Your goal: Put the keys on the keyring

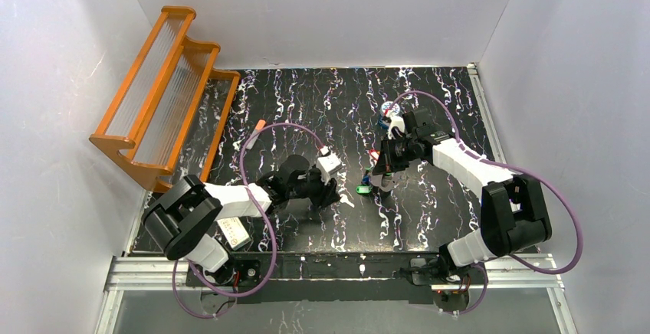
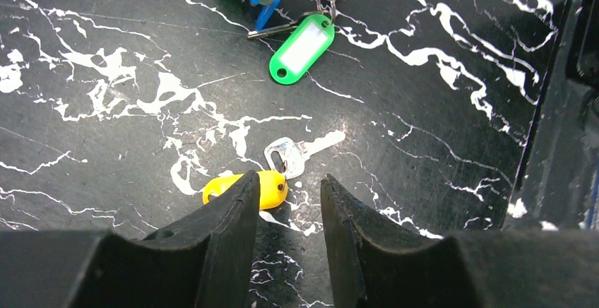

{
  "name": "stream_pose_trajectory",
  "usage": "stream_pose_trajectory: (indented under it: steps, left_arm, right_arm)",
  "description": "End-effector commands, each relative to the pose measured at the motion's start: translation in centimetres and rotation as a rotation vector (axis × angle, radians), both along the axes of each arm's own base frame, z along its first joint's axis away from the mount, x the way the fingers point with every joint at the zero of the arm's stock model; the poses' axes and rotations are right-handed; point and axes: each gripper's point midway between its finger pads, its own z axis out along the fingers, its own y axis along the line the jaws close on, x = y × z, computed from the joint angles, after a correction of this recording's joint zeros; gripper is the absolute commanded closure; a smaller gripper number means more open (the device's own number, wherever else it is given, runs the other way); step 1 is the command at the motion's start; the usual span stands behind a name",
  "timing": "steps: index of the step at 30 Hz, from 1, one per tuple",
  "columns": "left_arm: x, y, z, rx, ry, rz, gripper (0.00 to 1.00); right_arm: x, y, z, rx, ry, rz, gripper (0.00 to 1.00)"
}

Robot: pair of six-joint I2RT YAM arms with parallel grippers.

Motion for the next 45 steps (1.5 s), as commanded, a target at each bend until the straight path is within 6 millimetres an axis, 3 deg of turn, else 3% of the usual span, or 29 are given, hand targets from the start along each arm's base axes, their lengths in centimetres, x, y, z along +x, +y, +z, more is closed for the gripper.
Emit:
stream_pose_trajectory:
  steps: [1, 18, 37, 45]
  left_arm:
    - [-0.9, 0.7, -0.5, 0.064, -0.102, -0.098, 0.64]
    - [-0.5, 0.6, -3.5, 0.194, -0.152, -0.093, 0.69]
    - [-0.2, -0.3, -1.8, 0.161, -0.256, -0.149, 0.69]
    - [-0.4, 1.1, -0.9, 0.223, -0.375, -0.230, 0.66]
  right_arm:
    - [0.1, 0.2, 0.3, 0.000, -0.012, 0.022, 0.99]
    - [0.0, 0.1, 0.3, -0.002, -0.009, 0.027, 0.99]
    - [0.0, 0.2, 0.1, -0.001, 0.002, 0.033, 0.99]
    - [0.0, 0.2, 0.1, -0.004, 0.002, 0.037, 0.99]
